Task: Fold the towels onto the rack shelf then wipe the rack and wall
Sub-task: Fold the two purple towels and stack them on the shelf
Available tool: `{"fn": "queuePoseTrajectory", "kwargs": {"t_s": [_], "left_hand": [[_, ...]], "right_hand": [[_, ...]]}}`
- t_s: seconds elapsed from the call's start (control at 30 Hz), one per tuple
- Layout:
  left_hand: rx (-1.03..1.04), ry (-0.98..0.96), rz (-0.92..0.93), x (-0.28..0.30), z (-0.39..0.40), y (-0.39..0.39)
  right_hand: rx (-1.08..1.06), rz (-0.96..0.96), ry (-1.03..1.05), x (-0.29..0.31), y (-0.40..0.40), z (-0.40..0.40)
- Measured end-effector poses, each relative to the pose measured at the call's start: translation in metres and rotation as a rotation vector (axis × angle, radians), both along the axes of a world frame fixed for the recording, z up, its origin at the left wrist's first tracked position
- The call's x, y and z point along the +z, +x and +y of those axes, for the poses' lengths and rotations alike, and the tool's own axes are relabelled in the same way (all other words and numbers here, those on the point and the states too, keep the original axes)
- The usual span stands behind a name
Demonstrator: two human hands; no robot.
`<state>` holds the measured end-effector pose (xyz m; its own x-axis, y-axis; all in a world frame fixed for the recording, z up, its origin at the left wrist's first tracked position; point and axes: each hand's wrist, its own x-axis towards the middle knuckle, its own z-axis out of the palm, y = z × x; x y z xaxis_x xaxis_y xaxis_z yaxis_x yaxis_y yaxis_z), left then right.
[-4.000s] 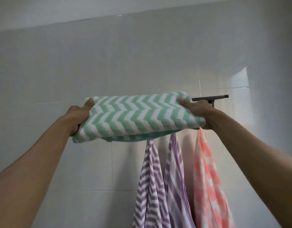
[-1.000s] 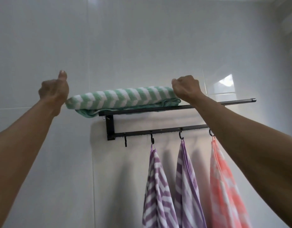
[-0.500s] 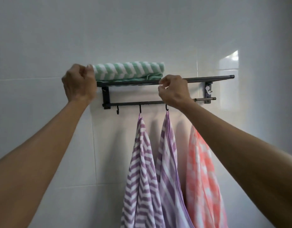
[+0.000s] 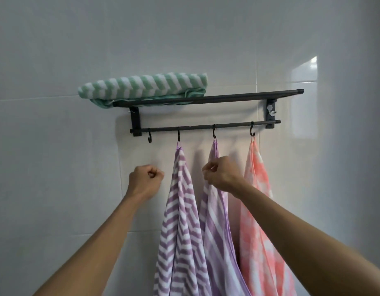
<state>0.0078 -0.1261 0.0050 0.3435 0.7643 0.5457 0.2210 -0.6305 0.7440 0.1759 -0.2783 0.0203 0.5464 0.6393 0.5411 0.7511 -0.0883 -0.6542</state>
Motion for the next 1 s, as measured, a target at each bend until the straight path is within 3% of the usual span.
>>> {"fn": "queuePoseTrajectory", "kwargs": {"t_s": [0.3, 0.6, 0.8, 1.0], "left_hand": [[-0.109, -0.053, 0.078, -0.013, 0.071, 0.068], [-0.344, -0.099, 0.017, -0.003, 0.119, 0.116], [-0.322, -0.020, -0.014, 0.006, 0.123, 0.122], [-0.184, 0.040, -0.219, 0.024, 0.124, 0.118]], "right_hand": [[0.010, 0.018, -0.073, 0.002, 0.027, 0.087], [0.089, 0.265, 0.057, 0.012, 0.054, 0.155], [0.141, 0.315, 0.166, 0.016, 0.066, 0.163], [0.121, 0.329, 0.423, 0.034, 0.069, 0.163]]}}
